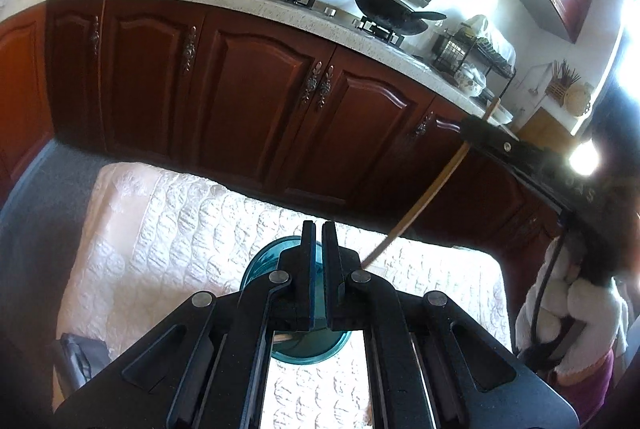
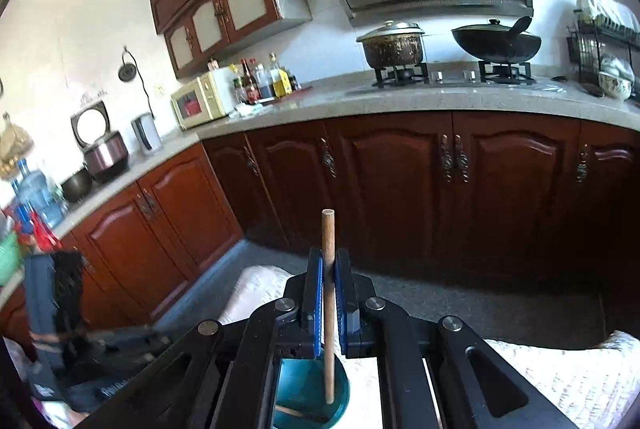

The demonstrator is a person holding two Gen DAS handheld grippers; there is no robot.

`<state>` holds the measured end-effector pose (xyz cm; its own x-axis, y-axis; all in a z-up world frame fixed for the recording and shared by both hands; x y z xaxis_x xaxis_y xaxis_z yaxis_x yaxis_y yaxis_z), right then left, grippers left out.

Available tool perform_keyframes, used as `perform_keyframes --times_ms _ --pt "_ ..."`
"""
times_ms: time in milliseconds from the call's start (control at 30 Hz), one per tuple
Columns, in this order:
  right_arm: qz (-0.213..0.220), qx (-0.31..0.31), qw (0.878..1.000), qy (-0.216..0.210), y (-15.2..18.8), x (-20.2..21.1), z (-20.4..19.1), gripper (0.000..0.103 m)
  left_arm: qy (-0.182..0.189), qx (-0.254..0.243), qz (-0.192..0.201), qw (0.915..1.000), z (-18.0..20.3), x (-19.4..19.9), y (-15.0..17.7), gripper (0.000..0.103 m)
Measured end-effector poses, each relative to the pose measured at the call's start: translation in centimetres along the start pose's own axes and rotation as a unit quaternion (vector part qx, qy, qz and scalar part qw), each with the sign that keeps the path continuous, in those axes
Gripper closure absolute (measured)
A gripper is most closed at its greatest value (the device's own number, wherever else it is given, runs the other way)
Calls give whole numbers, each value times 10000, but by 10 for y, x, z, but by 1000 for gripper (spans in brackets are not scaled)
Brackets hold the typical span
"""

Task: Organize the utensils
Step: 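Lift the fork and chopstick and carry both over the teal-lined cup, then open the left tool dropping the fork into the cup while the right releases the chopstick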

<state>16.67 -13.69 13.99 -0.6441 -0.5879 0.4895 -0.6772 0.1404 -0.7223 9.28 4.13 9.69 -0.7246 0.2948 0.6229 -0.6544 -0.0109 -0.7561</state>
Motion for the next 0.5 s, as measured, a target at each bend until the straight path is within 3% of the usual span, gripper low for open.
perform_keyframes --times_ms 133,300,500 --pt "-91 192 9996 193 6 -16 -4 98 9 -11 -76 10000 2 -1 5 102" --pt "-634 20 9976 280 36 -55 8 98 -27 -48 -271 9996 7 -5 16 99" --pt "-1107 -228 9931 325 62 -83 30 98 -97 -10 -332 9994 7 -5 28 67"
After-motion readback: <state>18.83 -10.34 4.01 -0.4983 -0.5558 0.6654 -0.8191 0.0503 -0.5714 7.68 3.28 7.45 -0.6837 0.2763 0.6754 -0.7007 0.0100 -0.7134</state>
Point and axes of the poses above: each gripper's, at about its wrist camera, not at the fingertips, and x roughly against the way its jaws point, z to its right, y to its underside, the point moved 3 cm from there along -x, roughly the way its jaws point, and after that the axes turned 15 degrees about -x, right-handed, at the moved point
